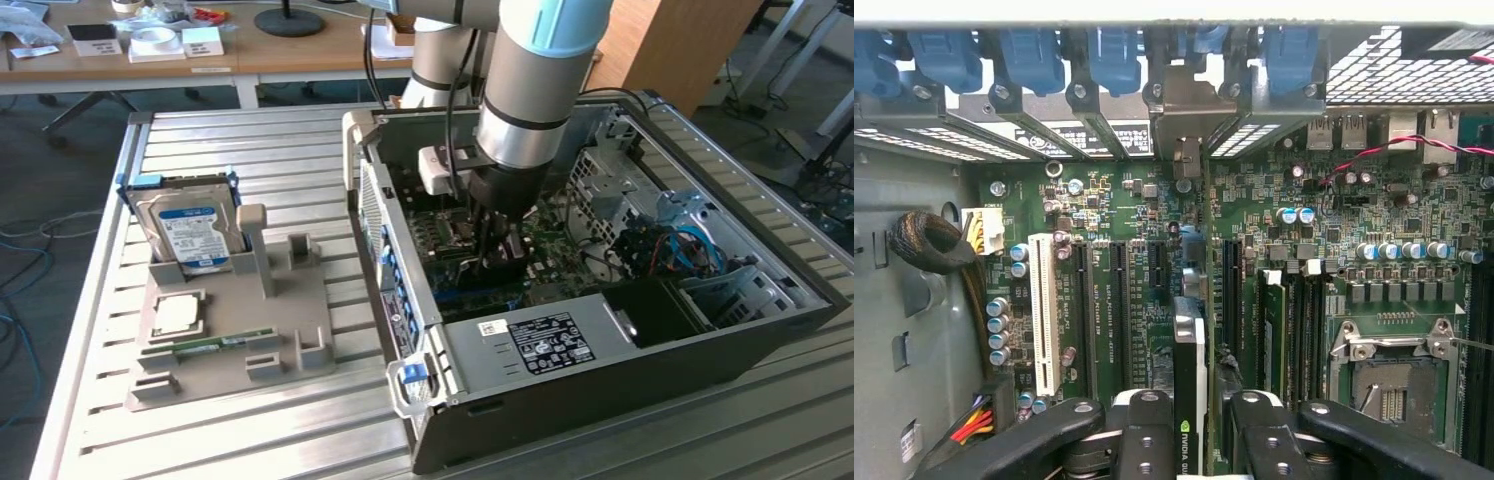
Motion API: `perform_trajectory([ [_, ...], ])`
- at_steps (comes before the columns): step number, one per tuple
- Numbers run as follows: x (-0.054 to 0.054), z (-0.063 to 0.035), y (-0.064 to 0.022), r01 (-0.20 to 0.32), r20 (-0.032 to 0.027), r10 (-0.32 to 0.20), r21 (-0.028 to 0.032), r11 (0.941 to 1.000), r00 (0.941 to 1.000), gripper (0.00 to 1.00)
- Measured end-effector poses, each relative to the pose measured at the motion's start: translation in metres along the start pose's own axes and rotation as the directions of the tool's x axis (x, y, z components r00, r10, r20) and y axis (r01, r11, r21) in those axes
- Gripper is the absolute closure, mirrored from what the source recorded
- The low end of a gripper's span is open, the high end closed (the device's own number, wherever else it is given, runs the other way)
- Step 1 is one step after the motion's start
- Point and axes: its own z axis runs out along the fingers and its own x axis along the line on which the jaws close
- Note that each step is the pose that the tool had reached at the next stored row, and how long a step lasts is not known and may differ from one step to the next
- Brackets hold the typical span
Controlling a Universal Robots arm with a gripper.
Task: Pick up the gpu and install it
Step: 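Insert the gpu into the slot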
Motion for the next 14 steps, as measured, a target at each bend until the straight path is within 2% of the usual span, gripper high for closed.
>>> perform_trajectory([
  [14,0.0,0.0019,0.0008,0.0,0.0002,0.0,0.0003,1.0,1.0,0.74],
])
